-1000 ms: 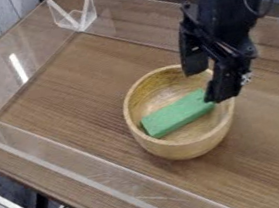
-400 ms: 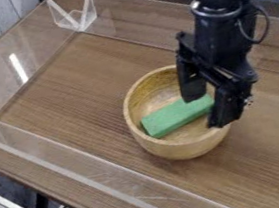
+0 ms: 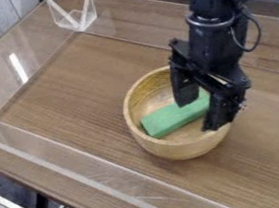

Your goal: Put the green block in the brown bowl

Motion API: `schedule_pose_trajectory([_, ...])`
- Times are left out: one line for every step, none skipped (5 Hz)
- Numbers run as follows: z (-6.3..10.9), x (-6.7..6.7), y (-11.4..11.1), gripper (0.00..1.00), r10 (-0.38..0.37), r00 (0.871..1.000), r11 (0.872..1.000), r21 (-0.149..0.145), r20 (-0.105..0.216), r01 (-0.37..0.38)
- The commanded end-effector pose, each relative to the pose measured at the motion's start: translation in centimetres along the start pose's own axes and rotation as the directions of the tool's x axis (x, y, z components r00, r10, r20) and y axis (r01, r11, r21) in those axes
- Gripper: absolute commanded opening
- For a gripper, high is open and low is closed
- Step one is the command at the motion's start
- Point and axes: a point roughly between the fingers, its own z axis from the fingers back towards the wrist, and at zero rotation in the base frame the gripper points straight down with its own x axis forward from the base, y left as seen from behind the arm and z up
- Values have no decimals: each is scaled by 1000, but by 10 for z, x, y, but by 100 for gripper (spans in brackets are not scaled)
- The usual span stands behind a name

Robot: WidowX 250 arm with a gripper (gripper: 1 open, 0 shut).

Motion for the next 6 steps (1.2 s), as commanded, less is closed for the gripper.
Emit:
schedule_pose_trajectory([29,3,5,100,53,994,996,68,101,-60])
schedule_pose_trajectory([57,3,21,100,120,985,991,48,125,-127])
schedule_pose_trajectory([83,4,47,100,202,969,978,23,140,-207])
schedule_pose_trajectory([86,-4,83,0,274,954,959,42,122,-281])
schedule_pose_trajectory([79,-8,95,0,304,948,949,55,98,-310])
schedule_pose_trajectory([69,0,91,0,305,949,946,93,85,-312])
